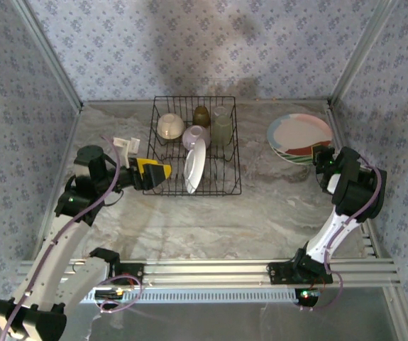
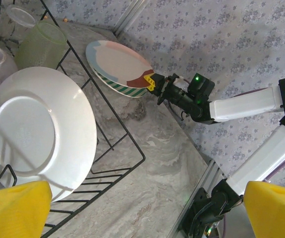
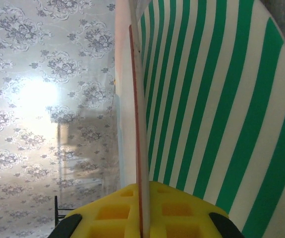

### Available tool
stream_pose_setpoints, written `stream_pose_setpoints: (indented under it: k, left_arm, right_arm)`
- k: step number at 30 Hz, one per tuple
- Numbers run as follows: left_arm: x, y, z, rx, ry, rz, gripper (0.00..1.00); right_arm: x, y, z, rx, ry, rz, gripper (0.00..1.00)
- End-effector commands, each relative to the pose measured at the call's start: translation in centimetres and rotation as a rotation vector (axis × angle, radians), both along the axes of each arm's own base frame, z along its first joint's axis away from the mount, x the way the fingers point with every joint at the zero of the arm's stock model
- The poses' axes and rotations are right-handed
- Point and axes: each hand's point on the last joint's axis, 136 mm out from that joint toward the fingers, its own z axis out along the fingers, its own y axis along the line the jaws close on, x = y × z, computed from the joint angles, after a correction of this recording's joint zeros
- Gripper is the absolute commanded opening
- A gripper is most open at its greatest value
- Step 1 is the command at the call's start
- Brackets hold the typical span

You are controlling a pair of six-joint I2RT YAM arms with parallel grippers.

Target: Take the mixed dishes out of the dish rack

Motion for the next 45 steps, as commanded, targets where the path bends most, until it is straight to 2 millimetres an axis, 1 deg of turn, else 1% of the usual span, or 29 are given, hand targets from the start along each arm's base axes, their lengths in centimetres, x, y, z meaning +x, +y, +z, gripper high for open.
stream_pose_setpoints:
  k: [1,4,6,11,14,17,22,28,36,41,45]
  left_arm:
    - [-0.1,0.0,0.2,0.004,-0.018,-0.014,0.99]
    - [0.0,0.0,0.0,0.005,-0.011,-0.015,0.99]
    - [0.0,0.0,0.0,0.005,-0.01,-0.016,0.99]
    - [0.0,0.0,0.0,0.005,-0.009,-0.016,0.99]
    - [0.0,0.0,0.0,0.006,-0.006,-0.016,0.99]
    - [0.0,0.0,0.0,0.006,-0.006,-0.015,0.99]
    - [0.0,0.0,0.0,0.006,-0.004,-0.015,0.99]
    - [0.0,0.0,0.1,0.004,-0.009,-0.013,0.99]
    - [0.0,0.1,0.0,0.004,-0.005,-0.012,0.99]
    - [0.0,0.1,0.0,0.005,-0.003,-0.011,0.99]
    - [0.8,0.6,-0.8,0.039,0.032,0.048,0.99]
  right_arm:
    - [0.4,-0.7,0.3,-0.011,-0.019,0.0,0.14]
    - [0.3,-0.8,0.2,-0.006,-0.015,-0.001,0.26]
    - [0.3,-0.7,0.1,-0.003,-0.007,0.002,0.33]
    - [0.2,-0.6,-0.2,0.004,0.013,0.005,0.46]
    - [0.1,-0.5,-0.2,0.004,0.03,0.003,0.58]
    - [-0.1,-0.2,-0.3,-0.013,0.079,0.015,0.65]
    - [-0.9,0.4,-0.9,-0.066,0.263,0.043,0.71]
    - [-1.1,0.9,-0.4,-0.123,0.344,0.072,0.77]
    - [-1.4,1.3,1.4,-0.284,0.441,0.096,0.86]
    - [-1.5,1.4,2.2,-0.353,0.491,0.113,0.88]
    - [-1.6,1.5,2.5,-0.392,0.519,0.124,0.9]
